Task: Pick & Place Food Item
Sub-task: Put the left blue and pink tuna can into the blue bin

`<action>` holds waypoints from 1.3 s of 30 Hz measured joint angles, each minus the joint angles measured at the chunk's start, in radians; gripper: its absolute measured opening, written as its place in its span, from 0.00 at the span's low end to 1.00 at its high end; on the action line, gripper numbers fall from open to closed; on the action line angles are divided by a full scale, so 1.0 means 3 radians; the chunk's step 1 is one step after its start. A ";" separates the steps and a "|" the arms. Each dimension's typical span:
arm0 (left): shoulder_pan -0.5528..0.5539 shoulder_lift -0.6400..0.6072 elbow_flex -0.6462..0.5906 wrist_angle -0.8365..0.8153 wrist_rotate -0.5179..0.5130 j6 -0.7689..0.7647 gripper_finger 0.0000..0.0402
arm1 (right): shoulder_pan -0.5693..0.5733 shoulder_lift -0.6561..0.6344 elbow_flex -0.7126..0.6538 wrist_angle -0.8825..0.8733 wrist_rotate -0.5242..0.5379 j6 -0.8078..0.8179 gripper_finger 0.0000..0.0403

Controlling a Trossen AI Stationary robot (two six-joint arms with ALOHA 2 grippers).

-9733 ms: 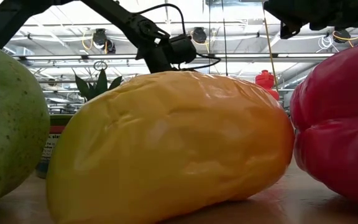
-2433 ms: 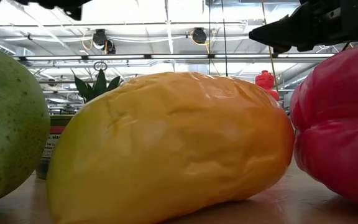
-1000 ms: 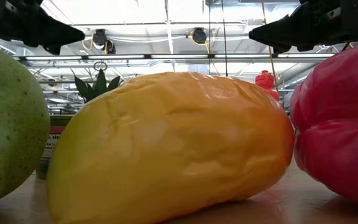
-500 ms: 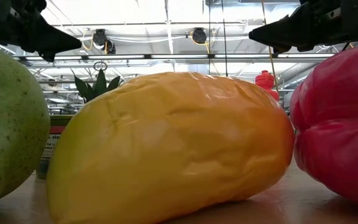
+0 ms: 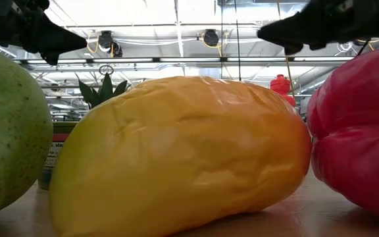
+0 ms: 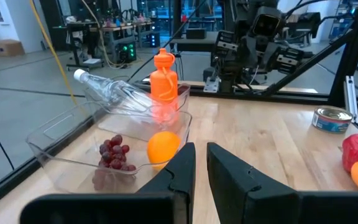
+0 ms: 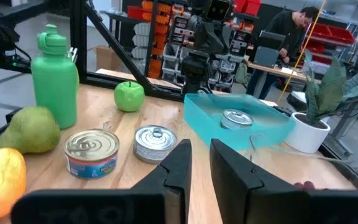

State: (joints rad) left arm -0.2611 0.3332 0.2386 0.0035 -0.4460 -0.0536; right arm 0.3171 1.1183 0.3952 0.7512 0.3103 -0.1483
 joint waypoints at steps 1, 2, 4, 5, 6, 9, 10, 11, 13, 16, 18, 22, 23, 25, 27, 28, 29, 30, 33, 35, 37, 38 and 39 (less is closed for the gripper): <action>0.0000 0.0001 0.0000 0.0001 -0.0001 0.0000 0.13 | 0.0006 0.0078 0.0102 -0.0082 0.0000 0.0004 0.11; 0.0000 0.0001 0.0000 0.0001 -0.0001 0.0000 0.13 | 0.0018 0.0171 0.0215 -0.0193 0.0000 0.0005 0.10; 0.0000 0.0001 0.0000 0.0010 -0.0001 0.0000 0.13 | 0.0042 0.0394 0.0439 -0.0406 -0.0001 0.0004 0.07; 0.0000 0.0001 0.0000 0.0010 -0.0001 0.0000 0.13 | 0.0050 0.0527 0.0569 -0.0473 -0.0008 0.0004 0.06; 0.0000 0.0001 0.0000 0.0010 -0.0001 0.0000 0.13 | 0.0060 0.0661 0.0693 -0.0526 -0.0027 0.0005 0.05; 0.0000 0.0001 0.0000 0.0020 -0.0002 0.0000 0.13 | 0.0063 0.1047 0.1048 -0.0656 -0.0240 0.0002 0.01; 0.0000 0.0001 0.0000 0.0019 -0.0002 0.0000 0.13 | 0.0063 0.1175 0.1152 -0.0662 -0.0318 0.0037 0.01; 0.0000 0.0000 0.0000 0.0018 -0.0002 -0.0001 0.13 | 0.0058 0.1293 0.1251 -0.0667 -0.0365 0.0157 0.01; 0.0000 0.0001 0.0000 0.0005 -0.0003 -0.0017 0.13 | 0.0043 0.1514 0.1467 -0.0678 -0.0427 0.0519 0.01; 0.0000 0.0001 0.0000 0.0000 -0.0003 -0.0043 0.13 | 0.0031 0.1764 0.1766 -0.0687 -0.0469 0.0881 0.02; 0.0000 0.0001 0.0000 -0.0001 -0.0003 -0.0043 0.13 | 0.0029 0.1916 0.1956 -0.0666 -0.0619 0.0929 0.02; 0.0000 0.0001 0.0000 -0.0001 -0.0003 -0.0054 0.13 | 0.0045 0.2236 0.2288 -0.0696 -0.0939 0.1031 0.02; 0.0000 0.0001 0.0000 -0.0002 -0.0003 -0.0065 0.13 | 0.0045 0.2310 0.2360 -0.0753 -0.1017 0.1084 0.01; 0.0000 0.0001 0.0000 -0.0001 -0.0003 -0.0094 0.13 | 0.0032 0.2442 0.2504 -0.0871 -0.1232 0.1205 0.00; 0.0000 0.0000 0.0000 -0.0001 -0.0003 -0.0102 0.13 | 0.0008 0.2567 0.2626 -0.0983 -0.1396 0.1320 0.00; 0.0000 0.0000 0.0000 -0.0001 -0.0003 -0.0103 0.13 | -0.0008 0.2640 0.2689 -0.0987 -0.1443 0.1380 0.00; 0.0000 0.0001 0.0000 -0.0005 -0.0003 -0.0103 0.13 | -0.0020 0.2698 0.2733 -0.1021 -0.1490 0.1410 0.00; 0.0000 0.0001 -0.0001 -0.0005 -0.0003 -0.0104 0.13 | -0.0031 0.2746 0.2766 -0.1082 -0.1544 0.1431 0.00; 0.0000 0.0001 -0.0001 -0.0006 -0.0003 -0.0116 0.13 | -0.0076 0.2894 0.2838 -0.1076 -0.1654 0.1509 0.00; 0.0000 0.0000 -0.0001 -0.0005 -0.0003 -0.0115 0.13 | -0.0100 0.2930 0.2838 -0.1087 -0.1648 0.1566 0.00; 0.0000 0.0001 -0.0001 -0.0010 -0.0003 -0.0106 0.13 | -0.0141 0.2979 0.2848 -0.1046 -0.1640 0.1649 0.00; 0.0000 0.0000 -0.0001 -0.0008 -0.0003 -0.0104 0.13 | -0.0156 0.2994 0.2847 -0.1063 -0.1635 0.1695 0.00; 0.0000 0.0001 -0.0001 -0.0008 -0.0003 -0.0104 0.13 | -0.0169 0.3015 0.2844 -0.1086 -0.1635 0.1731 0.00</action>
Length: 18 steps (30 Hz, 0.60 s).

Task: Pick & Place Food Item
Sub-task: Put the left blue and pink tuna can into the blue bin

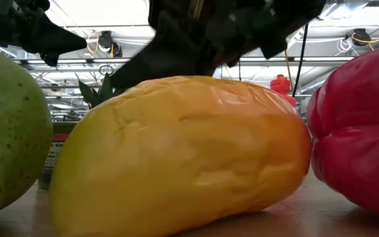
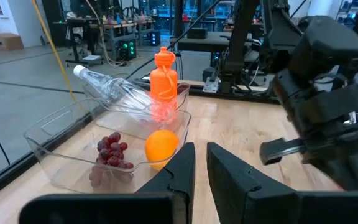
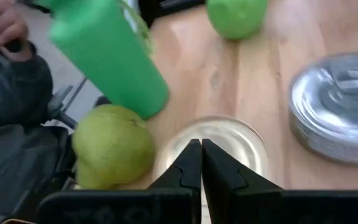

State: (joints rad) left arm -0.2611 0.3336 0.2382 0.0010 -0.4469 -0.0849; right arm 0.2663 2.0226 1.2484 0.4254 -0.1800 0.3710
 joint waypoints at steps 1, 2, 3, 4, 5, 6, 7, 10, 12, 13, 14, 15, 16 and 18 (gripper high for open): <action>0.0000 0.0000 0.0000 0.0000 0.0000 0.0000 0.13 | -0.0016 0.0019 0.0000 0.0001 -0.0001 0.0035 0.00; 0.0000 0.0000 0.0000 0.0001 0.0000 0.0000 0.13 | -0.0024 0.0029 -0.0001 -0.0031 0.0001 0.0046 0.00; 0.0000 0.0000 0.0000 0.0000 0.0000 -0.0001 0.13 | -0.0027 0.0033 -0.0001 -0.0084 0.0003 0.0048 0.00; 0.0000 0.0000 0.0000 0.0000 0.0000 -0.0003 0.13 | -0.0030 0.0050 -0.0001 -0.0109 0.0008 0.0048 0.00; 0.0000 0.0000 0.0000 0.0000 0.0000 -0.0002 0.13 | -0.0037 0.0073 0.0000 -0.0124 0.0028 0.0051 0.00; 0.0000 0.0000 0.0000 0.0000 0.0000 0.0000 0.13 | -0.0037 0.0092 0.0000 -0.0184 0.0082 0.0062 0.00; 0.0000 0.0000 0.0000 -0.0001 0.0000 0.0001 0.13 | -0.0037 0.0114 -0.0002 -0.0245 0.0125 0.0062 0.00; 0.0000 0.0000 0.0000 -0.0005 0.0000 0.0003 0.13 | -0.0041 0.0112 0.0000 -0.0305 0.0192 0.0046 0.00; 0.0000 0.0000 0.0000 -0.0003 0.0000 0.0006 0.13 | -0.0056 0.0114 0.0000 -0.0326 0.0189 0.0033 0.00; 0.0000 0.0000 0.0000 -0.0004 0.0000 0.0006 0.13 | -0.0058 0.0114 0.0001 -0.0352 0.0187 0.0031 0.00; 0.0000 0.0000 0.0000 -0.0004 0.0000 0.0006 0.13 | -0.0058 0.0110 0.0001 -0.0375 0.0228 0.0029 0.00; 0.0000 0.0000 0.0000 -0.0003 0.0000 0.0010 0.13 | -0.0058 0.0109 0.0001 -0.0391 0.0282 0.0023 0.00; 0.0000 0.0000 0.0000 -0.0004 0.0000 0.0010 0.13 | -0.0058 0.0109 0.0001 -0.0414 0.0351 0.0013 0.00; 0.0000 -0.0001 0.0000 -0.0003 0.0000 0.0010 0.13 | -0.0060 0.0107 0.0001 -0.0479 0.0442 0.0005 0.00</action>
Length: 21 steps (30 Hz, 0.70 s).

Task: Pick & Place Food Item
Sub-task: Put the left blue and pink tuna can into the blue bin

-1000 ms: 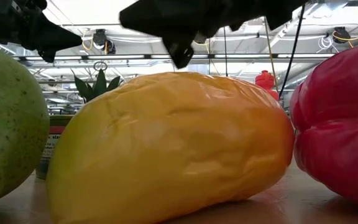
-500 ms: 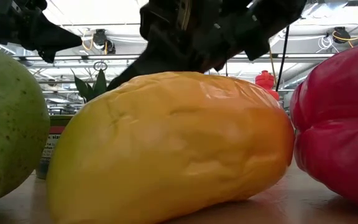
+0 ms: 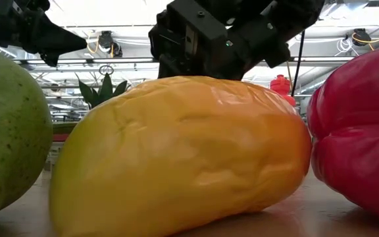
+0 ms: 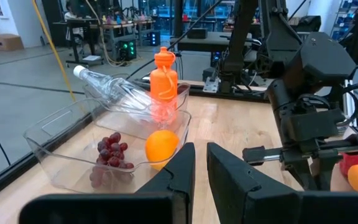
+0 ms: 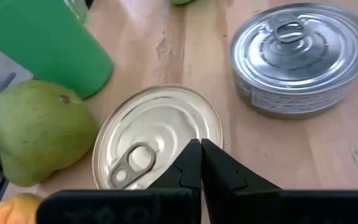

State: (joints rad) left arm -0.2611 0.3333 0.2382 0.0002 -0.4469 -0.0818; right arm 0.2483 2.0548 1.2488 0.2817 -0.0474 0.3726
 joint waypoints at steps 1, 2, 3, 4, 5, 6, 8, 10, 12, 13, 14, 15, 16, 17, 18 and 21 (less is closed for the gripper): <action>0.0000 0.0001 0.0000 -0.0001 0.0000 0.0000 0.13 | -0.0006 0.0000 0.0000 -0.0037 0.0047 0.0001 0.00; 0.0000 0.0001 0.0000 -0.0002 0.0000 0.0000 0.13 | -0.0014 0.0000 0.0000 -0.0064 0.0084 0.0001 0.00; 0.0000 0.0000 0.0000 -0.0001 0.0000 0.0000 0.13 | -0.0020 0.0000 0.0000 -0.0086 0.0143 0.0019 0.00; 0.0000 0.0001 0.0000 -0.0001 0.0000 0.0000 0.13 | -0.0021 0.0000 0.0000 -0.0103 0.0217 0.0031 0.00; 0.0000 0.0001 0.0000 -0.0002 0.0000 0.0000 0.13 | -0.0024 -0.0001 0.0000 -0.0116 0.0280 0.0031 0.00; 0.0000 0.0001 0.0000 -0.0003 0.0000 0.0000 0.13 | -0.0029 -0.0001 0.0000 -0.0129 0.0336 0.0025 0.00; 0.0000 0.0001 0.0000 -0.0005 0.0000 -0.0001 0.13 | -0.0045 -0.0010 0.0000 -0.0180 0.0358 0.0017 0.00; 0.0000 0.0001 0.0000 -0.0019 0.0000 -0.0001 0.13 | -0.0066 -0.0011 -0.0007 -0.0260 0.0355 0.0017 0.00; 0.0000 0.0001 0.0000 -0.0020 0.0000 -0.0001 0.13 | -0.0072 0.0008 -0.0017 -0.0281 0.0348 0.0004 0.00; 0.0000 0.0000 0.0000 -0.0020 0.0000 0.0000 0.13 | -0.0071 0.0010 -0.0017 -0.0282 0.0346 -0.0026 0.00; 0.0000 0.0001 0.0000 -0.0020 0.0000 0.0004 0.13 | -0.0066 0.0003 -0.0016 -0.0258 0.0338 -0.0075 0.00; 0.0000 0.0001 0.0000 -0.0021 0.0000 0.0013 0.13 | -0.0053 -0.0005 -0.0013 -0.0219 0.0333 -0.0109 0.00; 0.0000 0.0001 0.0000 -0.0021 0.0000 0.0015 0.13 | -0.0038 -0.0009 -0.0008 -0.0203 0.0333 -0.0137 0.00; -0.0001 0.0000 0.0000 -0.0019 0.0000 0.0015 0.13 | -0.0024 -0.0010 -0.0006 -0.0189 0.0330 -0.0163 0.00; 0.0000 0.0000 0.0000 -0.0018 0.0000 0.0015 0.13 | -0.0009 -0.0010 -0.0007 -0.0179 0.0330 -0.0191 0.00; 0.0000 0.0000 0.0000 -0.0018 0.0000 0.0017 0.13 | 0.0029 -0.0005 -0.0009 -0.0089 0.0328 -0.0248 0.00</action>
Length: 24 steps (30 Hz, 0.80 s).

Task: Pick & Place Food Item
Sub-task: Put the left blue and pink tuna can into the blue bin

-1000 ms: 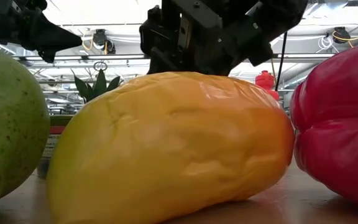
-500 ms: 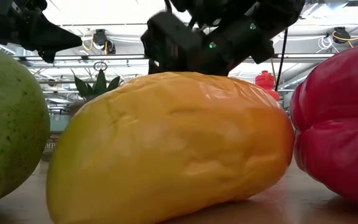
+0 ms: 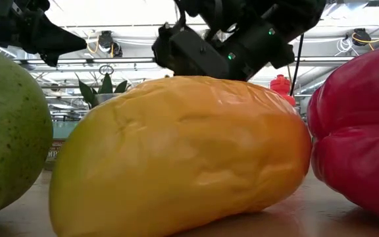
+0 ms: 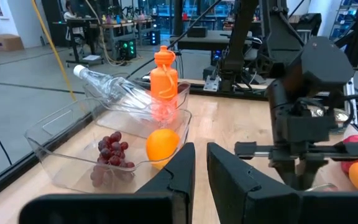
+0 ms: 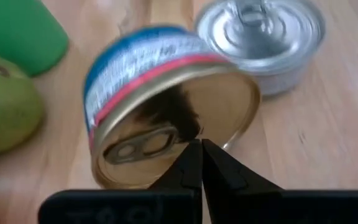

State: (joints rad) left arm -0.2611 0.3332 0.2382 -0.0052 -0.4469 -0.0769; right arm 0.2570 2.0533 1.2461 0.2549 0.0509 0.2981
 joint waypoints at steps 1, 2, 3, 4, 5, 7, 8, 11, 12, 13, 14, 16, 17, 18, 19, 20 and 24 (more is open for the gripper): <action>-0.0001 0.0001 0.0000 0.0000 0.0000 -0.0002 0.13 | 0.0002 -0.0001 0.0000 0.0031 0.0001 0.0000 0.00; 0.0000 0.0001 0.0000 -0.0001 0.0000 -0.0011 0.13 | 0.0006 -0.0004 0.0001 0.0042 0.0000 0.0002 0.00; 0.0000 0.0001 0.0000 0.0000 0.0000 -0.0014 0.13 | 0.0009 -0.0004 0.0001 0.0043 0.0001 0.0006 0.00; 0.0000 0.0000 0.0000 0.0000 0.0000 -0.0014 0.13 | 0.0007 -0.0004 0.0001 0.0033 0.0001 0.0006 0.00; 0.0000 0.0001 0.0000 0.0000 0.0000 -0.0014 0.13 | 0.0007 -0.0003 0.0001 0.0028 0.0001 0.0004 0.00; 0.0000 0.0001 0.0000 0.0000 0.0000 -0.0015 0.13 | 0.0007 -0.0003 0.0001 0.0030 0.0002 0.0002 0.00; 0.0000 0.0000 0.0000 0.0000 0.0000 -0.0015 0.13 | 0.0007 -0.0004 0.0001 0.0035 0.0005 0.0001 0.00; 0.0000 0.0001 0.0000 -0.0001 0.0000 -0.0015 0.13 | 0.0002 -0.0011 0.0001 0.0028 0.0015 0.0000 0.00; 0.0000 0.0001 0.0000 0.0000 0.0000 -0.0015 0.13 | -0.0001 -0.0040 0.0000 -0.0005 0.0017 -0.0017 0.00; 0.0000 0.0001 0.0000 -0.0001 0.0001 -0.0016 0.13 | -0.0001 -0.0068 0.0000 -0.0020 0.0019 -0.0030 0.00; -0.0001 0.0000 0.0000 -0.0005 0.0006 -0.0017 0.13 | -0.0001 -0.0096 0.0001 -0.0001 0.0019 -0.0037 0.00; -0.0003 0.0000 0.0000 -0.0037 0.0079 -0.0018 0.13 | -0.0001 -0.0148 0.0006 -0.0024 0.0044 -0.0054 0.00; -0.0004 0.0009 0.0000 -0.0043 0.0139 -0.0020 0.13 | 0.0004 -0.0170 0.0006 -0.0069 0.0091 -0.0073 0.00; -0.0008 0.0031 0.0001 -0.0034 0.0198 -0.0018 0.13 | 0.0016 -0.0192 0.0005 -0.0124 0.0140 -0.0088 0.00; -0.0014 0.0064 0.0001 -0.0020 0.0213 -0.0014 0.13 | 0.0022 -0.0219 0.0003 -0.0189 0.0204 -0.0101 0.00; -0.0023 0.0108 0.0001 0.0014 0.0238 -0.0008 0.13 | 0.0025 -0.0255 0.0001 -0.0259 0.0278 -0.0108 0.00; -0.0079 0.0427 0.0141 0.0079 0.0401 0.0062 0.13 | 0.0046 -0.0436 0.0002 -0.0537 0.0599 -0.0115 0.00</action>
State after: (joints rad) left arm -0.2848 0.4614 0.2805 0.0186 -0.3265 -0.0582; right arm 0.2708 1.9224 1.2466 0.0939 0.2306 0.2638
